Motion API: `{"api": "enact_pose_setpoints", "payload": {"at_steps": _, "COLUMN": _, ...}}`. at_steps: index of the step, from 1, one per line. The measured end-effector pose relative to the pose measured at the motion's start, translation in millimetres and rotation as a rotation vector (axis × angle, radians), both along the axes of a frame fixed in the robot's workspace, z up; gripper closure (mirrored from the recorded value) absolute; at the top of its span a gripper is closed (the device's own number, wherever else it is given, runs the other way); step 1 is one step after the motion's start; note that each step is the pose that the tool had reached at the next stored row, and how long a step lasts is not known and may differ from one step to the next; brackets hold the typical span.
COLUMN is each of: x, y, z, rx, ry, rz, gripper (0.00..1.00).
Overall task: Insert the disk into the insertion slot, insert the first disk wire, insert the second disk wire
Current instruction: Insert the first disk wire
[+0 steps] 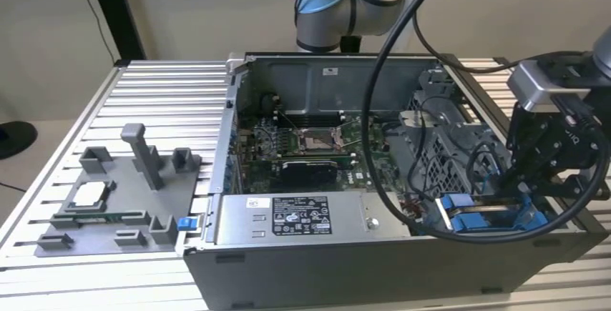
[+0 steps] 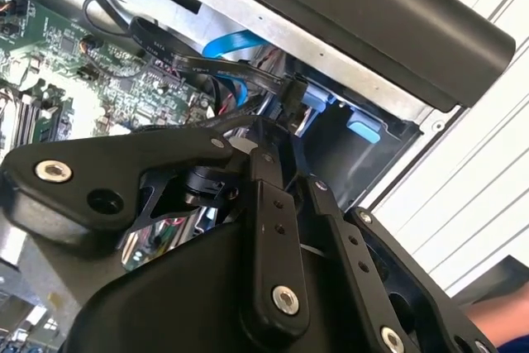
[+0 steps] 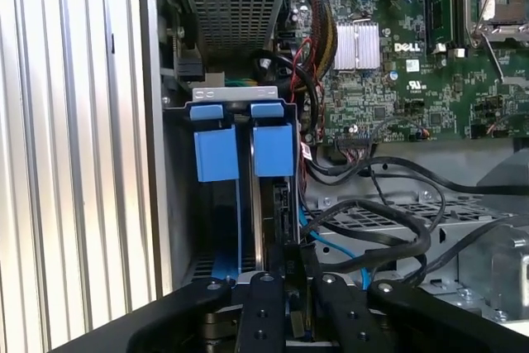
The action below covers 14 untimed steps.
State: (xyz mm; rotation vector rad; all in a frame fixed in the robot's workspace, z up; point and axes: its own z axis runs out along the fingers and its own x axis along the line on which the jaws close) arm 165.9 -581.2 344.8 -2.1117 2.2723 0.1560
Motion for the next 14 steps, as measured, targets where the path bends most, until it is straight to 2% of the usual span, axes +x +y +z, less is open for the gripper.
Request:
{"api": "enact_pose_setpoints", "payload": {"at_steps": 11, "x": 1.8, "y": 0.7, "z": -2.4, "rx": 0.0003, "ry": -0.0004, "rz": 0.016, "gripper": 1.0}}
{"api": "enact_pose_setpoints", "payload": {"at_steps": 14, "x": 1.9, "y": 2.1, "z": -2.5, "rx": 0.0001, "ry": -0.0005, "rz": 0.017, "gripper": 1.0}}
